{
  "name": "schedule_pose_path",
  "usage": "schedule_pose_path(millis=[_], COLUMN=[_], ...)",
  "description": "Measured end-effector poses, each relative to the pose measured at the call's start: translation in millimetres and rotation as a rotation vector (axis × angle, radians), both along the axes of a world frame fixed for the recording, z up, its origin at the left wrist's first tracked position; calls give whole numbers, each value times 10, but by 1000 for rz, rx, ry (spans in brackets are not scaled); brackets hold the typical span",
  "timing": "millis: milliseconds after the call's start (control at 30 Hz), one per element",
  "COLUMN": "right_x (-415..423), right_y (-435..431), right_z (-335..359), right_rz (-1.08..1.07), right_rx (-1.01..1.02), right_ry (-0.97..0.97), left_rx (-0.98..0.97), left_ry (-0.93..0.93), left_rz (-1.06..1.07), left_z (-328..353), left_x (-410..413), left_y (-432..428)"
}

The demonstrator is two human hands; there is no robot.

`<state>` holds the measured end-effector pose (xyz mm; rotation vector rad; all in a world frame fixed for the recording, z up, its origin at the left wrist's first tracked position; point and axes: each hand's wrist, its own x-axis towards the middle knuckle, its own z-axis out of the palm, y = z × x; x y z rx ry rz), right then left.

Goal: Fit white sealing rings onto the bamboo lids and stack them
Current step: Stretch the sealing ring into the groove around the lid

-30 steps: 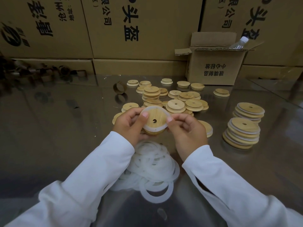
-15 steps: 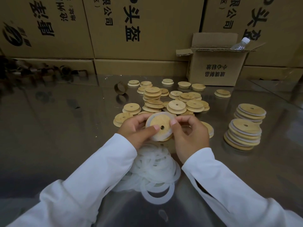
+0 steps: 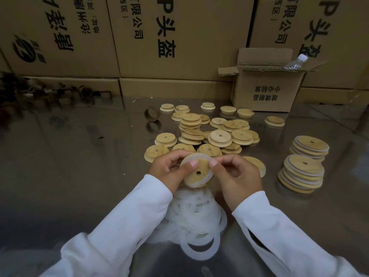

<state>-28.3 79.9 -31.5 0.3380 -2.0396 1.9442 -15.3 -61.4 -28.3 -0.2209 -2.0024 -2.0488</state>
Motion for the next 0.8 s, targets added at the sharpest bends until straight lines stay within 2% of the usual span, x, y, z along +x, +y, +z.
schedule_pose_path(millis=[300, 567, 800], right_x=[-35, -1, 81], right_y=[88, 47, 37], right_z=[89, 32, 16], right_rz=[2, 75, -112], right_rx=[55, -50, 190], right_ry=[-9, -11, 133], left_rx=[88, 125, 172], left_ry=[-9, -67, -75], left_rz=[7, 59, 36], left_z=[50, -2, -10], left_x=[19, 15, -2], left_y=[21, 16, 40])
